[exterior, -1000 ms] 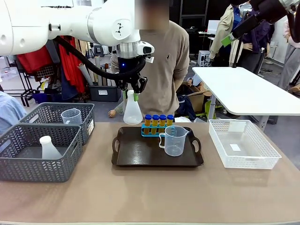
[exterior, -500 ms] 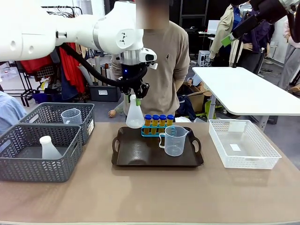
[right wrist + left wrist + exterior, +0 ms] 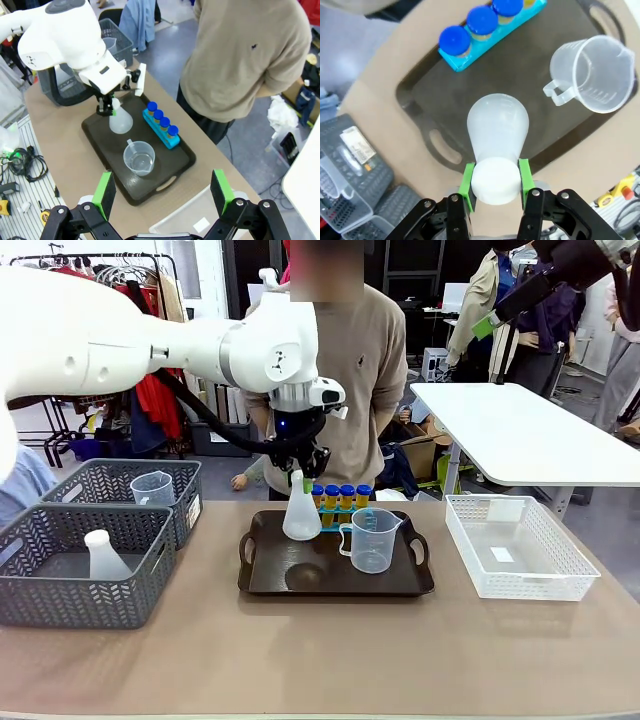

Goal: Prepare the laboratory tools.
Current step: Pick up one Small flask and place it on the Handle tray.

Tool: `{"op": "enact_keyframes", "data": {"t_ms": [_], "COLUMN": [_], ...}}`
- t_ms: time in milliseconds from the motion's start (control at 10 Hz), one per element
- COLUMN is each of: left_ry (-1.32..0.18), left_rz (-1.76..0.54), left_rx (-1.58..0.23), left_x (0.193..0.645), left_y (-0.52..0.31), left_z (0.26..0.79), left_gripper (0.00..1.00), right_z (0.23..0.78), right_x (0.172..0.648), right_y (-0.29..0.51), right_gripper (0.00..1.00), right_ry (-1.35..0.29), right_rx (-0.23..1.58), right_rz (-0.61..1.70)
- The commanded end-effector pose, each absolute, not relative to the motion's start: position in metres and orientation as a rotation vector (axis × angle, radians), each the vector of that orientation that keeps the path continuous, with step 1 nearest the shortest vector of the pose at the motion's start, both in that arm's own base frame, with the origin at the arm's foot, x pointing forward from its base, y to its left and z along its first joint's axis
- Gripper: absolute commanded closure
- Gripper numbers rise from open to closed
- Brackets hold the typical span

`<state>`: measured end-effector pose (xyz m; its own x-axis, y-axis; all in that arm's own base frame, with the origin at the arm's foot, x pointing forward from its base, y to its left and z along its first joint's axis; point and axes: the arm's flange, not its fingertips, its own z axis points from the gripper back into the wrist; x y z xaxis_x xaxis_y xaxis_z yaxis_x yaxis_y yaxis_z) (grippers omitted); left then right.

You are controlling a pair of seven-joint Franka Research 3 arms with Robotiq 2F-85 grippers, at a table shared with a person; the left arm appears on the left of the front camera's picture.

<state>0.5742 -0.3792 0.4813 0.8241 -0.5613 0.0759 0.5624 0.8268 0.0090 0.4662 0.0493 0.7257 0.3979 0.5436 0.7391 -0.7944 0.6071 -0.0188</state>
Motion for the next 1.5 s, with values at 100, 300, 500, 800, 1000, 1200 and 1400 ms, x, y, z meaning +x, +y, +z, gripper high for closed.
{"op": "enact_keyframes", "data": {"t_ms": [100,300,500,800,1000,1200,1400], "left_ry": [-0.111,-0.068,-0.078,-0.069,-0.068,-0.065,-0.071], "left_rz": [-0.6,-0.589,-0.59,-0.595,-0.601,-0.61,-0.606], "left_rx": [-0.025,-0.029,-0.02,-0.021,-0.02,-0.017,-0.022], "left_x": [0.562,0.557,0.555,0.556,0.558,0.557,0.557], "left_y": [-0.373,-0.365,-0.36,-0.361,-0.363,-0.362,-0.36], "left_z": [0.46,0.443,0.431,0.426,0.422,0.421,0.425], "left_gripper": [1.0,1.0,1.0,1.0,1.0,0.89,0.51], "right_z": [0.726,0.726,0.726,0.726,0.726,0.726,0.726], "right_x": [0.465,0.465,0.465,0.465,0.465,0.465,0.465], "right_y": [0.05,0.05,0.05,0.05,0.05,0.05,0.05], "right_gripper": [0.0,0.0,0.0,0.0,0.0,0.0,0.0], "right_ry": [-0.784,-0.784,-0.784,-0.784,-0.784,-0.784,-0.784], "right_rx": [0.37,0.37,0.37,0.37,0.37,0.37,0.37], "right_rz": [0.872,0.872,0.872,0.872,0.872,0.872,0.872]}}
